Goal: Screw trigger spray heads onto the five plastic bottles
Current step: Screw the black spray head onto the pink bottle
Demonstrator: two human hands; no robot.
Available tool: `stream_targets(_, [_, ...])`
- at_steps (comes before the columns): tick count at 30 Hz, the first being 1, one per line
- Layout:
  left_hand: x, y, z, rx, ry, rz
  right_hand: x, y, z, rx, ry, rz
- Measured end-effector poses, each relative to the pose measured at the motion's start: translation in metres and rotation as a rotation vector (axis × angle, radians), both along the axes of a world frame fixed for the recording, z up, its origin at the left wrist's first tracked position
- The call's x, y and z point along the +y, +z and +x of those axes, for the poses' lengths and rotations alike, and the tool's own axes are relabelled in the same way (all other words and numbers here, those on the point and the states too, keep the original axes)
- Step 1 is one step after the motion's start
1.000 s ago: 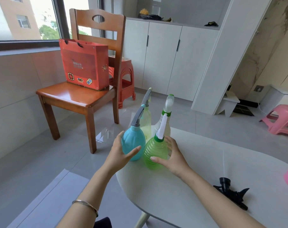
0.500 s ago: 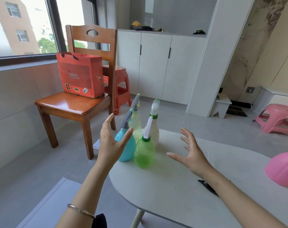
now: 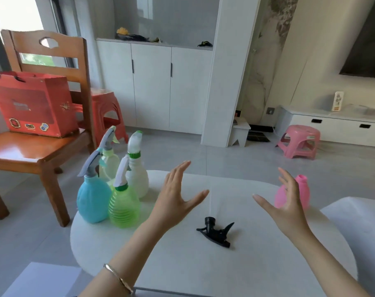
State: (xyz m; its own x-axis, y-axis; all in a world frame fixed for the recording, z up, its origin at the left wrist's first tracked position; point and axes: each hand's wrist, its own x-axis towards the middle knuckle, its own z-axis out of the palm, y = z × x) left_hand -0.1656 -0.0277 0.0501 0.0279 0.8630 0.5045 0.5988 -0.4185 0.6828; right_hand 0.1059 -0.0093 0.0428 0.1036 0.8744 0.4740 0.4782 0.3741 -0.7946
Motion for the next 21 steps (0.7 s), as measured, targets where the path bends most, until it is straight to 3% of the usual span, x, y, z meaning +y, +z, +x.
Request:
stream_targets(5, [0.033, -0.028, 0.063, 0.060, -0.111, -0.201, 0.011, -0.024, 0.055, 0.017, -0.208, 0.057])
stream_targets(8, [0.053, -0.044, 0.097, 0.122, -0.163, -0.286, 0.027, -0.043, 0.080, 0.093, -0.295, -0.057])
stream_targets(13, [0.069, -0.067, 0.139, 0.141, -0.195, -0.368, 0.063, -0.071, 0.108, 0.161, -0.317, -0.202])
stream_targets(21, [0.082, -0.087, 0.160, 0.118, -0.213, -0.400, 0.100, -0.087, 0.123, 0.186, -0.294, -0.198])
